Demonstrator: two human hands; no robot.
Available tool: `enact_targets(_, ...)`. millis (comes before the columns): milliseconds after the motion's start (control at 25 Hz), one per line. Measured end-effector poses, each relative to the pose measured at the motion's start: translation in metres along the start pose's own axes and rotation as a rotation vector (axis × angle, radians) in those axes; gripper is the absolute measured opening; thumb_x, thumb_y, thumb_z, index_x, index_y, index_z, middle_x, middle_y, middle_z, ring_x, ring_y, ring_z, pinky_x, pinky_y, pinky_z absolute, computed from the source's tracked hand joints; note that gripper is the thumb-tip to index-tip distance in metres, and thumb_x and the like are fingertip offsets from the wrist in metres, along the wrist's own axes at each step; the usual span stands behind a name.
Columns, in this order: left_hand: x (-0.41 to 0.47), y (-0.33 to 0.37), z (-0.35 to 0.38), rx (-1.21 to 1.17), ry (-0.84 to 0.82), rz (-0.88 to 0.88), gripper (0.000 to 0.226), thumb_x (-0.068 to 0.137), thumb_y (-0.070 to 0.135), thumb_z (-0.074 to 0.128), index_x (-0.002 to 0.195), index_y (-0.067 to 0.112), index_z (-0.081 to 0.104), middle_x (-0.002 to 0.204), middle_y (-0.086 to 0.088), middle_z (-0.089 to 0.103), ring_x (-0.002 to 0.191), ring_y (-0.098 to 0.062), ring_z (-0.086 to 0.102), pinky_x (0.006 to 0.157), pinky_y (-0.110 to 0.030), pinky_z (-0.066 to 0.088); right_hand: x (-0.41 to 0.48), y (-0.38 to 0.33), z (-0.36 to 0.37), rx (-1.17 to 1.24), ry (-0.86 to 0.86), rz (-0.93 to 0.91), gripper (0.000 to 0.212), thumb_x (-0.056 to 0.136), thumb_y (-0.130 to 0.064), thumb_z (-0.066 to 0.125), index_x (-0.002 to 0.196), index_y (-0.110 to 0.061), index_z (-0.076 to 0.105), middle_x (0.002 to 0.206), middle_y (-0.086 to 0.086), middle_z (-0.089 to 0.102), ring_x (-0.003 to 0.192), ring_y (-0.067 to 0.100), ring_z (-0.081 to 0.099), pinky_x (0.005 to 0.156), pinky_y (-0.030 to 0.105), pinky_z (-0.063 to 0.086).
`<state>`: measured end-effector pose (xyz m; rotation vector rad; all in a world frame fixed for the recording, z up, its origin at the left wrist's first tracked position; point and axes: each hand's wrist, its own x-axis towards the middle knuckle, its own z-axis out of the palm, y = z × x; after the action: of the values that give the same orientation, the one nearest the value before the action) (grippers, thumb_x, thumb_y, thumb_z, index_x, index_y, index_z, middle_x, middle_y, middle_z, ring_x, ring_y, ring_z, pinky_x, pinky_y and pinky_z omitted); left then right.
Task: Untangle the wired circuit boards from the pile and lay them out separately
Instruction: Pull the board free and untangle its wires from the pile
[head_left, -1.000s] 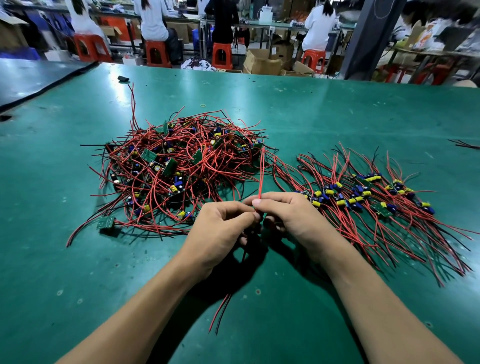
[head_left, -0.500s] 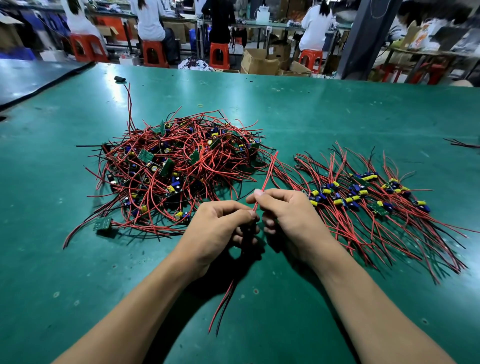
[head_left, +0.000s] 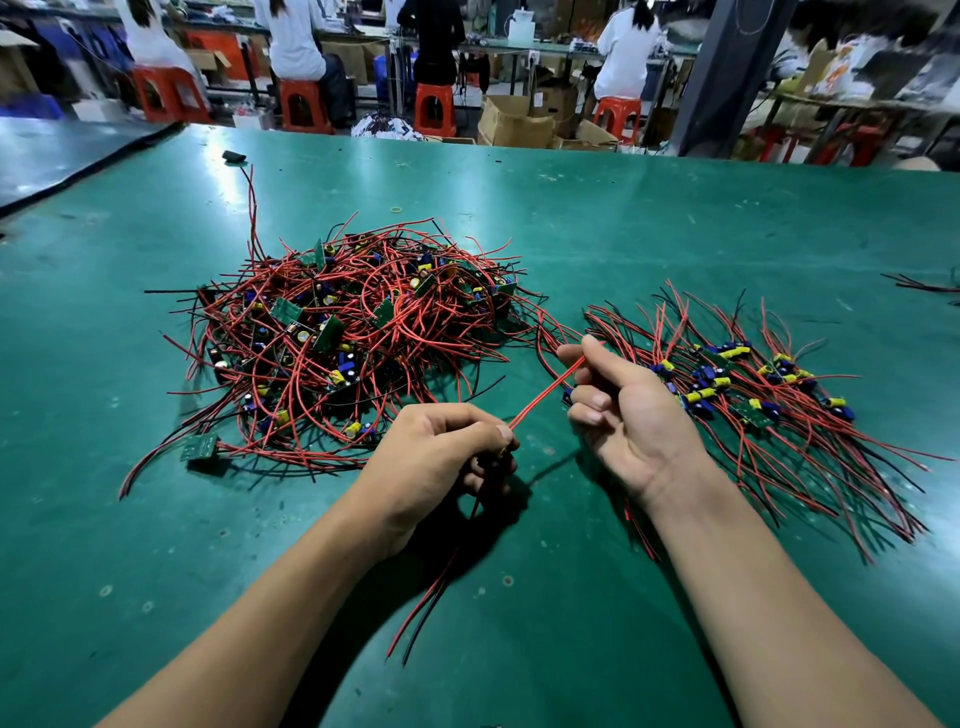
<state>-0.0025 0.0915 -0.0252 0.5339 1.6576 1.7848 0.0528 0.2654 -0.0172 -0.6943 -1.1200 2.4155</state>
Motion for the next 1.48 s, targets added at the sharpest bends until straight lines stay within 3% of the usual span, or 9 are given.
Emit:
enact_targets(240, -0.001, 0.001, 0.001, 0.018, -0.012, 0.0, 0.018, 0.087, -0.001, 0.064, 0.072, 0.004, 0.072, 0.061, -0.006, 0.064, 0.058, -0.019, 0.052, 0.053, -0.022, 0.043, -0.006, -0.008, 0.003, 0.178, -0.082, 0.082, 0.028, 0.088, -0.016, 0.061, 0.063, -0.005, 0.062, 0.059, -0.001, 0.049, 0.033, 0.004, 0.029, 0.03, 0.016, 0.025)
enact_targets(560, -0.001, 0.0, -0.001, 0.066, -0.033, 0.0, 0.018, 0.088, 0.0, 0.064, 0.073, 0.004, 0.073, 0.063, -0.007, 0.063, 0.061, -0.019, 0.053, 0.053, -0.021, 0.044, -0.002, -0.005, -0.002, 0.034, -0.01, -0.006, 0.045, 0.096, -0.025, 0.061, 0.053, -0.01, 0.065, 0.053, -0.003, 0.043, 0.033, 0.005, 0.028, 0.031, 0.017, 0.022)
enact_targets(680, 0.0, 0.0, -0.001, 0.043, -0.008, -0.011, 0.019, 0.088, -0.001, 0.063, 0.072, 0.003, 0.072, 0.062, -0.007, 0.062, 0.056, -0.017, 0.055, 0.049, -0.018, 0.043, 0.001, -0.002, -0.004, -0.085, -0.025, -0.035, 0.045, 0.094, -0.04, 0.063, 0.06, -0.013, 0.072, 0.057, -0.005, 0.045, 0.036, 0.003, 0.028, 0.031, 0.016, 0.023)
enact_targets(800, 0.001, -0.001, 0.001, -0.027, 0.035, -0.032, 0.016, 0.091, -0.001, 0.06, 0.077, 0.001, 0.069, 0.062, -0.01, 0.065, 0.051, -0.021, 0.062, 0.044, -0.017, 0.044, -0.001, 0.007, -0.003, -0.348, -0.078, -0.123, 0.045, 0.08, -0.057, 0.069, 0.075, -0.014, 0.079, 0.063, -0.009, 0.055, 0.042, 0.005, 0.035, 0.036, 0.017, 0.029)
enact_targets(920, 0.001, -0.001, 0.002, -0.077, 0.054, -0.034, 0.017, 0.095, 0.003, 0.056, 0.083, 0.001, 0.069, 0.066, -0.014, 0.069, 0.051, -0.021, 0.065, 0.046, -0.02, 0.05, -0.01, 0.021, -0.002, -0.591, -0.323, -0.059, 0.036, 0.082, -0.046, 0.075, 0.093, -0.012, 0.079, 0.074, 0.0, 0.069, 0.05, 0.009, 0.057, 0.046, 0.018, 0.045)
enact_targets(1000, 0.001, -0.001, 0.001, -0.097, 0.054, -0.022, 0.019, 0.096, 0.003, 0.055, 0.086, 0.0, 0.071, 0.067, -0.015, 0.069, 0.051, -0.02, 0.065, 0.046, -0.023, 0.052, -0.014, 0.027, -0.001, -0.597, -0.42, 0.0, 0.026, 0.09, -0.032, 0.074, 0.098, -0.008, 0.077, 0.082, 0.011, 0.074, 0.06, 0.014, 0.067, 0.055, 0.02, 0.053)
enact_targets(1120, 0.002, -0.002, 0.001, -0.081, 0.039, -0.018, 0.02, 0.094, 0.004, 0.058, 0.081, 0.003, 0.073, 0.066, -0.014, 0.068, 0.051, -0.02, 0.064, 0.048, -0.023, 0.052, -0.011, 0.026, 0.0, -0.571, -0.346, -0.014, 0.022, 0.091, -0.031, 0.072, 0.09, -0.009, 0.077, 0.072, 0.008, 0.07, 0.052, 0.014, 0.063, 0.048, 0.02, 0.05)
enact_targets(1280, 0.002, -0.004, 0.003, -0.011, 0.019, 0.002, 0.02, 0.09, 0.001, 0.061, 0.074, 0.003, 0.071, 0.062, -0.01, 0.062, 0.049, -0.016, 0.055, 0.048, -0.019, 0.045, 0.0, 0.023, -0.005, -0.548, -0.132, -0.102, 0.024, 0.093, -0.03, 0.07, 0.076, -0.015, 0.078, 0.058, -0.008, 0.051, 0.042, 0.006, 0.037, 0.037, 0.017, 0.028)
enact_targets(1480, 0.0, -0.001, 0.001, 0.054, -0.045, 0.012, 0.018, 0.089, 0.001, 0.063, 0.073, 0.001, 0.072, 0.06, -0.004, 0.062, 0.052, -0.014, 0.051, 0.049, -0.017, 0.043, 0.004, 0.015, -0.009, -0.44, -0.023, -0.194, 0.017, 0.093, -0.021, 0.071, 0.082, -0.008, 0.075, 0.057, -0.009, 0.054, 0.043, 0.006, 0.038, 0.037, 0.017, 0.03)
